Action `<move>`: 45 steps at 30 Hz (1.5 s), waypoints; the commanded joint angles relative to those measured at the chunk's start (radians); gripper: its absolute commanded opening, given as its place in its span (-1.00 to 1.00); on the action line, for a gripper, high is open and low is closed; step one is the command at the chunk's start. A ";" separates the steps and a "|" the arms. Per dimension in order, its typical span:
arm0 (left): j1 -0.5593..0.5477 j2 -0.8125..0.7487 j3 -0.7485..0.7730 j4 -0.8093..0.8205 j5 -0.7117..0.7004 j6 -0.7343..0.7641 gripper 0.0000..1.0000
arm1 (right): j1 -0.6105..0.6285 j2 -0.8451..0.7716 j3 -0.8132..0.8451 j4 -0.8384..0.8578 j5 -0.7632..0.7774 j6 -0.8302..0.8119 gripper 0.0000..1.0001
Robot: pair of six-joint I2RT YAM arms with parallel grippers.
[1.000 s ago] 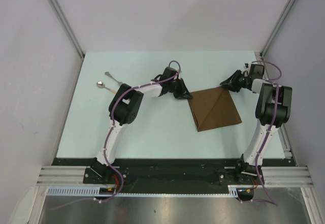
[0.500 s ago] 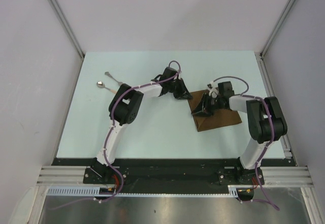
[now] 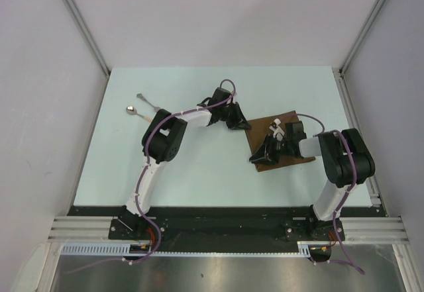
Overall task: Fold the napkin into a case and place the utensils inside
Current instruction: Fold the top corner of the square-folded napkin at the center of the board.
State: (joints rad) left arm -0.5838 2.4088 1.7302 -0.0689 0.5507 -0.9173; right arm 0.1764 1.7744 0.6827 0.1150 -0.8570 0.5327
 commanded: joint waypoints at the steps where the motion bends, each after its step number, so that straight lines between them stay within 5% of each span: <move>1: -0.004 0.001 -0.003 -0.006 -0.020 -0.006 -0.79 | -0.005 -0.029 -0.031 0.046 -0.017 0.001 -0.44; 10: -0.005 0.001 -0.003 -0.005 -0.023 -0.006 -0.80 | 0.003 -0.145 0.023 -0.048 -0.002 -0.001 -0.42; 21: -0.004 0.004 -0.001 0.000 -0.017 -0.002 -0.81 | -0.029 -0.171 -0.166 0.022 0.033 0.032 -0.48; 30: -0.004 0.000 0.015 -0.019 -0.020 0.011 -0.81 | -0.022 -0.253 -0.066 -0.063 0.044 0.023 -0.52; 41: -0.005 0.001 0.051 -0.051 -0.034 0.057 -0.81 | -0.017 -0.182 -0.158 0.006 0.084 0.009 -0.51; 45: -0.005 -0.020 0.100 -0.103 -0.058 0.109 -0.74 | -0.005 -0.285 -0.076 -0.112 0.145 -0.048 -0.21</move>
State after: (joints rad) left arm -0.5850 2.4088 1.7561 -0.1112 0.5392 -0.8856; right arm 0.1585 1.5898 0.5270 0.0937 -0.7879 0.5560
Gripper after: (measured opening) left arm 0.101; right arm 0.307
